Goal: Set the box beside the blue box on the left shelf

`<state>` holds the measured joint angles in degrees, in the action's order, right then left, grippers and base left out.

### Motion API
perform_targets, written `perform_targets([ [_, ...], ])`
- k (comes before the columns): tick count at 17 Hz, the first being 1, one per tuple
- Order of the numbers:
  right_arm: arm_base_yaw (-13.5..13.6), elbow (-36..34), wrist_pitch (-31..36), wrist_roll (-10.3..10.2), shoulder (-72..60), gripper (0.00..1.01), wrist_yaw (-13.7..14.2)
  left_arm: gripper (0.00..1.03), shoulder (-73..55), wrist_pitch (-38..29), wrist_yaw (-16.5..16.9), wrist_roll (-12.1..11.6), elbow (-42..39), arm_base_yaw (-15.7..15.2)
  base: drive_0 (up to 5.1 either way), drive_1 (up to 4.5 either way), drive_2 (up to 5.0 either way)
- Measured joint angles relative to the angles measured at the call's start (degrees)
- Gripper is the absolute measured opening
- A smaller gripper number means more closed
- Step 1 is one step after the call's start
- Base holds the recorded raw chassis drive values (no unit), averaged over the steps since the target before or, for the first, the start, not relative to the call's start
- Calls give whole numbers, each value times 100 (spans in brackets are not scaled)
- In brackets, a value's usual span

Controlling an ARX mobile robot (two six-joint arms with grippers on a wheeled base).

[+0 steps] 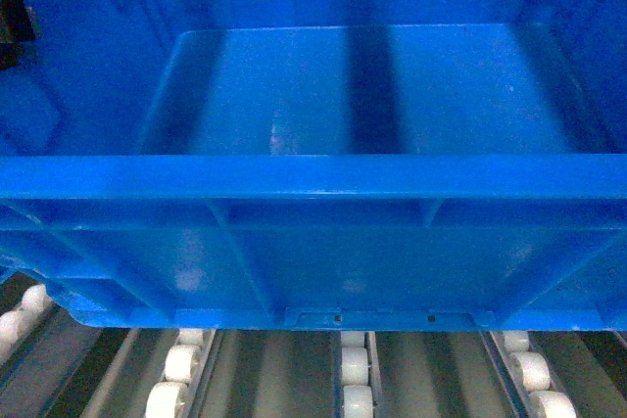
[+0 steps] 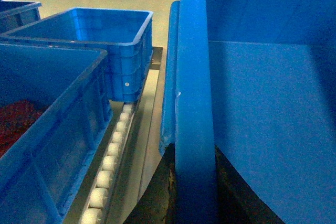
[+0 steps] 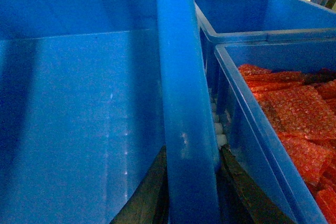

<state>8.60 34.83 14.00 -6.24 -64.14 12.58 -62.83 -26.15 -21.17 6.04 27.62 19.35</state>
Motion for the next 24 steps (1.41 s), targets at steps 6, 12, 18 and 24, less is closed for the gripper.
perform_targets([
  [6, 0, 0, -2, 0, 0, 18, 0, 10, 0, 0, 0, 2, 0, 0, 0, 0, 0],
  [12, -168, 142, -354, 118, -264, 18, -782, 10, -258, -343, -485, -208, -2, -55, 0, 0, 0],
  [18, -236, 345, -911, -166, -1427, 18, -979, 10, -1676, -216, 330, -146, 334, -551, 0, 0, 0],
  [24, -350, 310, -1010, -2, -1543, 18, -894, 10, -2013, 387, 581, 302, 527, -470, 0, 0, 0],
])
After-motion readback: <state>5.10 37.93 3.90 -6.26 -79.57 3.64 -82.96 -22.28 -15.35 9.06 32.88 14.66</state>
